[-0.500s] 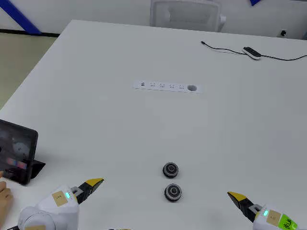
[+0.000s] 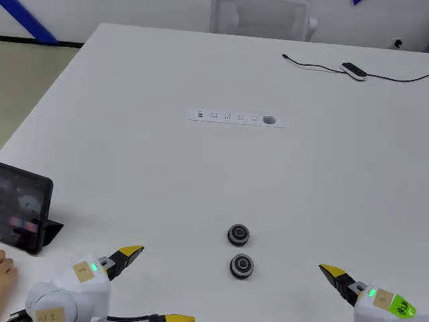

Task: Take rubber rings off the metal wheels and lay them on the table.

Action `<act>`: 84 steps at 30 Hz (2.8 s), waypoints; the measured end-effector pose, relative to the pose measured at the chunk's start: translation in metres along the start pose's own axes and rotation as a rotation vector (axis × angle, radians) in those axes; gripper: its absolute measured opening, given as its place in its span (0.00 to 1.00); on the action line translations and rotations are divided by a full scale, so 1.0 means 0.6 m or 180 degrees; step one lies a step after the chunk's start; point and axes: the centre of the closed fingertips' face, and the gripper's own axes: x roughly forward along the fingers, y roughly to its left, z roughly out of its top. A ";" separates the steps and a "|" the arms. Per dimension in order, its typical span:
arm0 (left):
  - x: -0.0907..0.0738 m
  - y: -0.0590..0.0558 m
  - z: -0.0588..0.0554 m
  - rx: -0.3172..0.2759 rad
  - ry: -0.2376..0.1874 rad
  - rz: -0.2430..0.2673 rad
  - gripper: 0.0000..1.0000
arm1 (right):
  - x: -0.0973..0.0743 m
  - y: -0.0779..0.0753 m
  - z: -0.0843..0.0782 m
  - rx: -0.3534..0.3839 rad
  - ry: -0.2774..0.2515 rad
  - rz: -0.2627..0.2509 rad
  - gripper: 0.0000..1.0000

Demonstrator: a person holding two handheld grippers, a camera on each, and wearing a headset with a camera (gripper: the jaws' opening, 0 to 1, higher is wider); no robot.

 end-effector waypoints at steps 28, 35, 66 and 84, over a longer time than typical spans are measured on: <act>0.013 -0.005 -0.006 0.0034 0.0054 -0.0083 0.75 | 0.013 0.014 -0.004 0.0022 0.0062 0.0100 0.96; 0.024 -0.010 -0.001 0.0058 0.0081 -0.0145 0.71 | 0.018 0.016 -0.004 0.0045 0.0066 0.0109 0.96; 0.108 -0.038 0.031 0.0473 0.0190 -0.0507 0.39 | 0.044 0.024 -0.013 0.0174 0.0096 0.0208 0.93; 0.161 -0.055 0.028 0.0728 0.0369 -0.0640 0.26 | 0.062 0.031 -0.013 0.0213 0.0104 0.0285 0.92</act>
